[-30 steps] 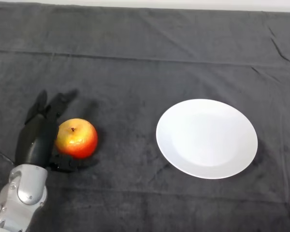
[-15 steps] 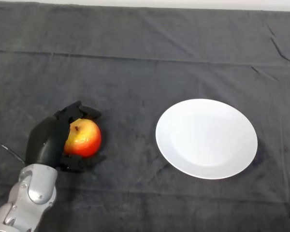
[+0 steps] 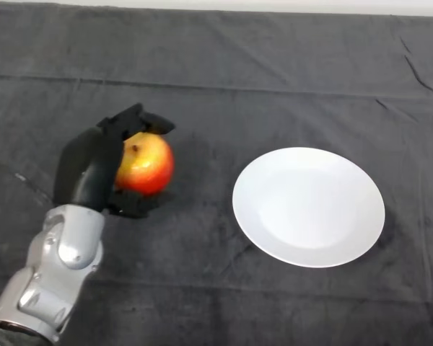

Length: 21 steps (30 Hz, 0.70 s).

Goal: Move the apple to the plate

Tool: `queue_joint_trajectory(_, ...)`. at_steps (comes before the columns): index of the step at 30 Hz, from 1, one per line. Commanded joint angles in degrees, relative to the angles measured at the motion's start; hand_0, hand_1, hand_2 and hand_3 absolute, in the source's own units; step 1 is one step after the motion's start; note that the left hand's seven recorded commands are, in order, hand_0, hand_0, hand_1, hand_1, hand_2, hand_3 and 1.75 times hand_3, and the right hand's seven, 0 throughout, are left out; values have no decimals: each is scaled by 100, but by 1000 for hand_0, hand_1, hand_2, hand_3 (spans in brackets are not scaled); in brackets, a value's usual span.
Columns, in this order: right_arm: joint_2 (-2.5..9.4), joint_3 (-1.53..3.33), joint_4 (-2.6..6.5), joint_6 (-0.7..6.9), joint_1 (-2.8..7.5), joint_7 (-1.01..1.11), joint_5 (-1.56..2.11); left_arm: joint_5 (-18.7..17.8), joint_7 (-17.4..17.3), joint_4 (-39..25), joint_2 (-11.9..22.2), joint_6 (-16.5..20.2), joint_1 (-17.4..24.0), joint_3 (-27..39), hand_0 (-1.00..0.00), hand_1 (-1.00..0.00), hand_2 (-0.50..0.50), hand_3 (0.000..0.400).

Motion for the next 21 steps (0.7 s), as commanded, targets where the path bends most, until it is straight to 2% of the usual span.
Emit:
queue_joint_trajectory(1,-36,-52,-229,-3,73,-49,61,91,115,-186,-16,-49,-404,-127,-1000,-1000,0,400)
queue_joint_trajectory(21,-42,-54,-215,-5,69,-43,65,-110,530,657,-496,-244,-1206,-1128,-1000,-1000,0,400)
